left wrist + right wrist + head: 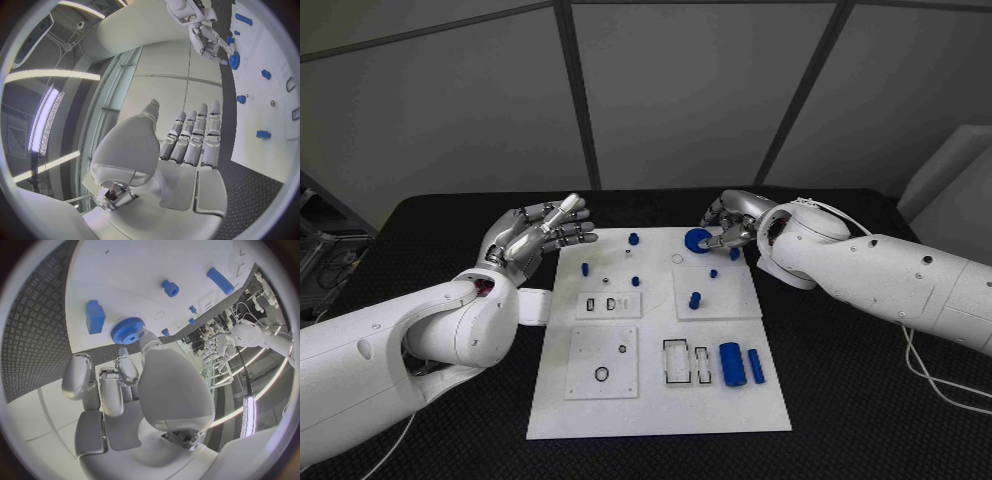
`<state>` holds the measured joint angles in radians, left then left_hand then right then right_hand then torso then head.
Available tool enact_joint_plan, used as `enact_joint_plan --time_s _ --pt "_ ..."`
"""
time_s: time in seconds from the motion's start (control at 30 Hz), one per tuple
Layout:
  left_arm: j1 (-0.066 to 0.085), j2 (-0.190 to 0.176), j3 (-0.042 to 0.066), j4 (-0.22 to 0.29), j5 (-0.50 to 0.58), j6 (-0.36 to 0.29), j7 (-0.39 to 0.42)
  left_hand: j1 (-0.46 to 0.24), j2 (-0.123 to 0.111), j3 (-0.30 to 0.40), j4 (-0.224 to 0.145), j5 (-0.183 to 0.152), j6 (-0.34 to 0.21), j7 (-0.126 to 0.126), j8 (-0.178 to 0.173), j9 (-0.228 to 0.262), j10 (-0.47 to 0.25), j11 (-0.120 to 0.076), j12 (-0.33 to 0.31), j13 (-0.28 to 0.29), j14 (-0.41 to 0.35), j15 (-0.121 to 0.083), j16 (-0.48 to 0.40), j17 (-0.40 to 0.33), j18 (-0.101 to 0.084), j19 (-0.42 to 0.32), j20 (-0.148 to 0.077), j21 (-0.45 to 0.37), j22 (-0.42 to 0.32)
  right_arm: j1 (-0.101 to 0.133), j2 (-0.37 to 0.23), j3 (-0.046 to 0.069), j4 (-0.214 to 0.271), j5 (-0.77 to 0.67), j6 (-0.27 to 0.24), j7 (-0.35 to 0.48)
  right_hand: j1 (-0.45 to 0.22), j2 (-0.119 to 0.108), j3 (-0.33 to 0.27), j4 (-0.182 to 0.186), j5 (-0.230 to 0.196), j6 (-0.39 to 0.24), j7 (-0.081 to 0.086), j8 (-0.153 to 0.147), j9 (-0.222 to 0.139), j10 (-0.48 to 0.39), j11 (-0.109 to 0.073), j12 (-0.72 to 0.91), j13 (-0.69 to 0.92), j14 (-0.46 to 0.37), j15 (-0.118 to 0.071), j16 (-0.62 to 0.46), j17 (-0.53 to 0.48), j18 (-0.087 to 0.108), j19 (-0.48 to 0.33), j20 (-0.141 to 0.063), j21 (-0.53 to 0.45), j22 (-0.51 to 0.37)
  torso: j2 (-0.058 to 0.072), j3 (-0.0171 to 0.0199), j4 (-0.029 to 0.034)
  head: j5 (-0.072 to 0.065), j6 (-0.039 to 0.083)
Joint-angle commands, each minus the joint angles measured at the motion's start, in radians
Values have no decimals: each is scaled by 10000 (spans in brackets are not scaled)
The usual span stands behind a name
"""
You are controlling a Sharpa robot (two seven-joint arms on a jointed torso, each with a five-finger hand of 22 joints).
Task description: Assemble the parts on the task board
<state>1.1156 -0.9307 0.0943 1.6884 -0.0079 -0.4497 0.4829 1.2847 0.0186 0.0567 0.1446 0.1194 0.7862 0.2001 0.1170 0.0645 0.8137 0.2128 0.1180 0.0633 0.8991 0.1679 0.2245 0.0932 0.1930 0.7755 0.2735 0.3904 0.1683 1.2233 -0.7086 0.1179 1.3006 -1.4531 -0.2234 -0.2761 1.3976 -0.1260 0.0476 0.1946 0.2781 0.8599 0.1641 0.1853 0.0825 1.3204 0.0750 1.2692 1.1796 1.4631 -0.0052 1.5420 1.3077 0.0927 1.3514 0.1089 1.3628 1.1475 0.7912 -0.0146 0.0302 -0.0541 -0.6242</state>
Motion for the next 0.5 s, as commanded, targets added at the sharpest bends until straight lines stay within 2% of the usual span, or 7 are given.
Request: enact_joint_plan --time_s 0.03,0.5 --pt "17 16 10 2 -90 156 17 103 -10 -20 -55 -45 -27 496 -61 -11 -21 42 -41 -10 -42 44 -49 -14 -135 -89 10 -20 -11 19 22 5 -17 -132 -122 -59 103 -4 -27 71 62 -110 13 70 0 26 22 47 -9 953 67 66 1990 -127 63 -18 38 11 0 -4 9 -11 -15" --pt "16 36 10 -22 -119 164 -14 103 -8 -24 -58 -45 -39 493 -68 -12 -32 45 -51 -11 -44 45 -54 -16 -136 -96 12 -23 -14 19 195 5 -186 -188 395 -113 120 47 -32 131 23 -75 11 160 15 49 27 133 99 951 79 69 1992 -128 58 -3 51 28 8 0 8 10 -57"
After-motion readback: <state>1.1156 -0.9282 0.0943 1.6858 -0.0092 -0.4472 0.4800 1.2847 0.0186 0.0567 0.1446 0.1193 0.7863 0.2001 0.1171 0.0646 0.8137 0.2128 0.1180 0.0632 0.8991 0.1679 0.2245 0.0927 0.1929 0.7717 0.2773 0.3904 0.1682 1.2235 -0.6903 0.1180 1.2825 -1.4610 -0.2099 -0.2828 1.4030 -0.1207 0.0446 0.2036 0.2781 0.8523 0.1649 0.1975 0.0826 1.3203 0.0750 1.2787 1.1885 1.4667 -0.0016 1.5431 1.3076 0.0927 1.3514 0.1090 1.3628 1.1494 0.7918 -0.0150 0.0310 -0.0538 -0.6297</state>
